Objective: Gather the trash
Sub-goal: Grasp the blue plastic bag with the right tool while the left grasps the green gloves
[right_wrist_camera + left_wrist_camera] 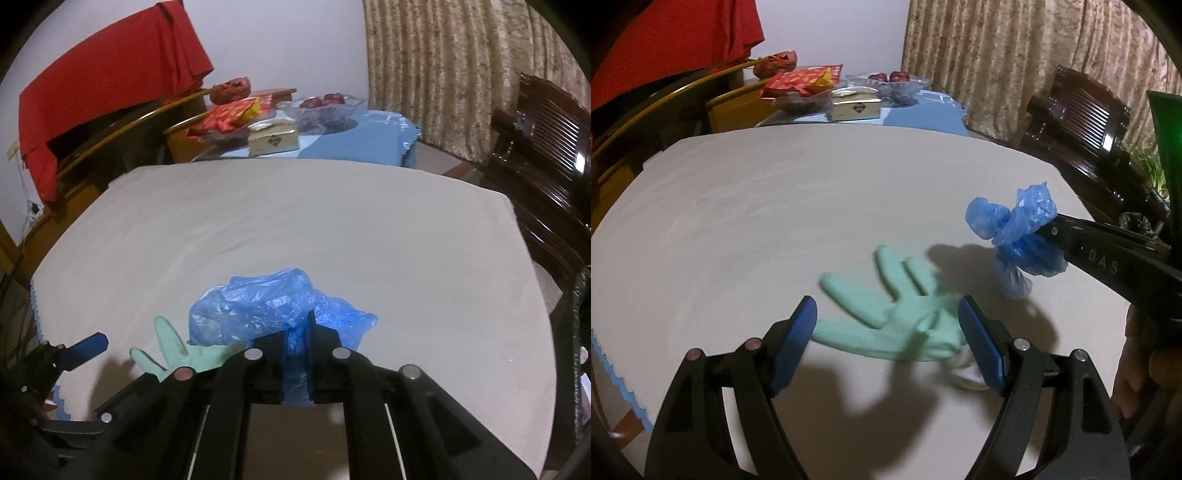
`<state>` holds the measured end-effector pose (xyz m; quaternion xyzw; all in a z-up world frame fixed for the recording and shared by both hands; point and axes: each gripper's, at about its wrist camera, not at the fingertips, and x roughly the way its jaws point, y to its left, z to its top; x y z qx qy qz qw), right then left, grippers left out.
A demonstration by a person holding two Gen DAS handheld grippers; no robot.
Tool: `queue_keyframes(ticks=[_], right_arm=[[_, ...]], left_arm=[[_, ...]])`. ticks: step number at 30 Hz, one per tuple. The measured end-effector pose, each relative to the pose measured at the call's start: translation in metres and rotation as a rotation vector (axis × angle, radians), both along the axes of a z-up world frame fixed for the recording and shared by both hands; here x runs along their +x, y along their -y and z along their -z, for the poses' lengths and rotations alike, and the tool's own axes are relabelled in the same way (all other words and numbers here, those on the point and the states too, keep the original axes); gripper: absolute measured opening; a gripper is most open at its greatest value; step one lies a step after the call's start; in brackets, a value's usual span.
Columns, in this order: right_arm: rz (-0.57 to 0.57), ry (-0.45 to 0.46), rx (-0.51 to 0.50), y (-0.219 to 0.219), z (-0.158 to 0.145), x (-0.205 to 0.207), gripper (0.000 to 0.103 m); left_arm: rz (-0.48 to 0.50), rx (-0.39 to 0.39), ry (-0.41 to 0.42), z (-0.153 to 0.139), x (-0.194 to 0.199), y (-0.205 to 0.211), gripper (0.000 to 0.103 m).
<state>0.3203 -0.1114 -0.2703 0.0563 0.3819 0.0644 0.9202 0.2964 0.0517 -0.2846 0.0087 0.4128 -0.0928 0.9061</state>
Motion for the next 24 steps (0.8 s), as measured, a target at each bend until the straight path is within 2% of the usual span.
queue_keyframes(ticks=[6, 13, 18, 24], right_arm=[[0.041, 0.006, 0.016, 0.031, -0.002, -0.006, 0.007], [0.089, -0.018, 0.052, 0.063, 0.009, -0.016, 0.007], [0.101, -0.042, 0.076, 0.073, 0.021, -0.023, 0.007], [0.105, -0.060, 0.096, 0.077, 0.028, -0.038, 0.007]], left_arm=[[0.008, -0.002, -0.019, 0.003, 0.001, 0.028, 0.077], [0.001, 0.042, -0.072, 0.021, 0.007, 0.052, 0.077], [-0.008, 0.076, -0.101, 0.031, 0.010, 0.060, 0.076], [-0.024, 0.085, -0.132, 0.038, 0.011, 0.062, 0.071]])
